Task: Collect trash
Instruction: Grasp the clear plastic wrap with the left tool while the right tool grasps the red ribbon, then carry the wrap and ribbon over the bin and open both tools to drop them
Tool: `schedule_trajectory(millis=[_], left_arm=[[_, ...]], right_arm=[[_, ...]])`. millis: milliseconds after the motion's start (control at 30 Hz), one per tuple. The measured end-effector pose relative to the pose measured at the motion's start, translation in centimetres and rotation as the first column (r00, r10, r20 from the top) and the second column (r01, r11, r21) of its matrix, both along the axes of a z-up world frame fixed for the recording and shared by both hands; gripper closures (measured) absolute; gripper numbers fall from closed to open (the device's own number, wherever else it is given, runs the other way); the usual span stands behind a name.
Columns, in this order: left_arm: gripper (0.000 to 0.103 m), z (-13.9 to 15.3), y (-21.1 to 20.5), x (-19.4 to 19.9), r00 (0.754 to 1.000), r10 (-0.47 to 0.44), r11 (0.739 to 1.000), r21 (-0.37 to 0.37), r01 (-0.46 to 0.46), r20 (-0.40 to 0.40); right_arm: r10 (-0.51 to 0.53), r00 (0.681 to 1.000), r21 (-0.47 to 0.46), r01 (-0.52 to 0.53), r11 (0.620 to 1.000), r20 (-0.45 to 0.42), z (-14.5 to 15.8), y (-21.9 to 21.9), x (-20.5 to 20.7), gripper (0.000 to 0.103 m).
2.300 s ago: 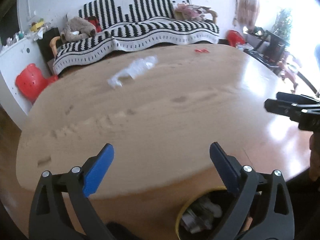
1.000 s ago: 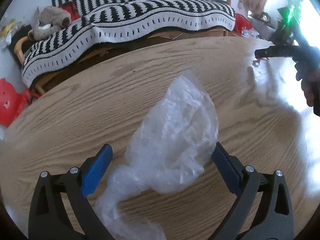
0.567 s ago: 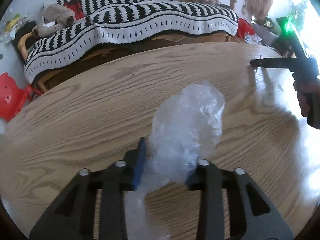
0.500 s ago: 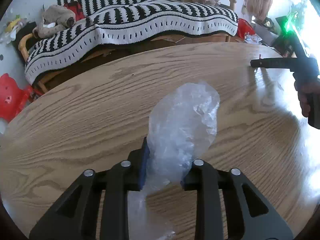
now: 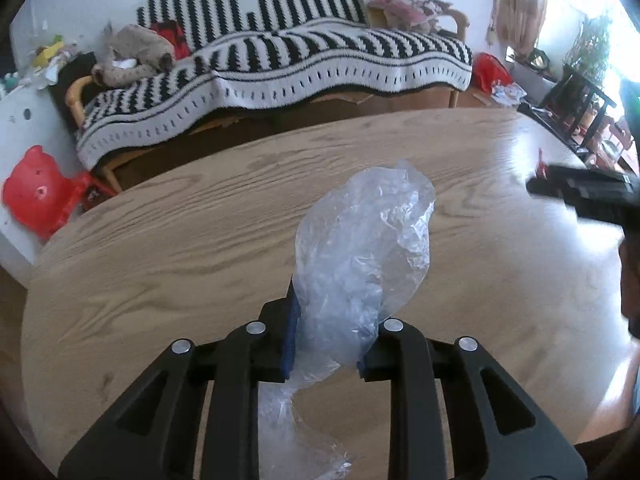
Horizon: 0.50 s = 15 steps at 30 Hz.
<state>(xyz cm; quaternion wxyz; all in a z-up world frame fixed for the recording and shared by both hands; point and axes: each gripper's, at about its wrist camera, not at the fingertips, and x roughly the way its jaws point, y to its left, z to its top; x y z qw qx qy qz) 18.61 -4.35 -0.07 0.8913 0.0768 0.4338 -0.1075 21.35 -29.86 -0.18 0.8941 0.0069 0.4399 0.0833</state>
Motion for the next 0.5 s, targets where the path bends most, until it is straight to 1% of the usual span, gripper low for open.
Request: schedule_trajectory(millis=[100,133,167,200,233,267,333,367,400,500], left_arm=[[0.081,1.7,0.6,-4.9,1.000,0.019,0.999,-0.037,-0.019,0.011],[0.081,1.9,0.8,-6.2,1.000,0.027,0.999,-0.038,-0.026,0.013],[0.081,2.1,0.9,-8.5,0.999,0.031,0.999,-0.031,-0.031,0.013],[0.081,2.2,0.9,-10.3,0.999,0.030,0.999,-0.028,-0.030,0.016],[0.081,2.3,1.1,-11.8,0.999,0.031,0.999,-0.029,-0.031,0.019],[0.081,2.3,1.1,-13.8,0.999,0.032,0.999,-0.028,-0.031,0.020],[0.081,2.3,1.2,-17.2,0.999,0.029,0.999,-0.023,-0.028,0.034],[0.081,2.2,1.1,-18.2,0.999,0.029,0.999,-0.017,-0.029,0.039],[0.081,2.0,0.9,-20.4,0.998,0.027,1.000,-0.008,-0.027,0.048],[0.081,0.7,0.2,-24.9,0.999,0.009,1.000,-0.001,-0.009,0.053]], right_arm=[[0.033,0.999,0.002,-0.033,0.999,0.012,1.5,2.1,-6.2,0.041],[0.042,0.999,0.009,-0.043,0.999,0.015,1.8,2.7,-7.8,0.041],[0.058,0.998,0.022,-0.059,0.998,0.018,2.3,3.5,-10.4,0.041],[0.070,0.997,0.023,-0.070,0.997,0.018,2.4,4.0,-11.9,0.041],[0.094,0.995,0.025,-0.095,0.995,0.019,2.7,4.8,-14.4,0.041],[0.104,0.994,0.026,-0.105,0.994,0.026,2.9,5.2,-15.8,0.041],[0.136,0.990,0.024,-0.137,0.990,0.048,3.2,6.4,-20.3,0.041],[0.140,0.989,0.029,-0.142,0.989,0.054,3.2,6.6,-21.7,0.041],[0.146,0.988,0.033,-0.148,0.988,0.058,3.0,6.8,-23.4,0.041],[0.168,0.985,0.035,-0.170,0.985,0.050,1.8,7.6,-28.2,0.041]])
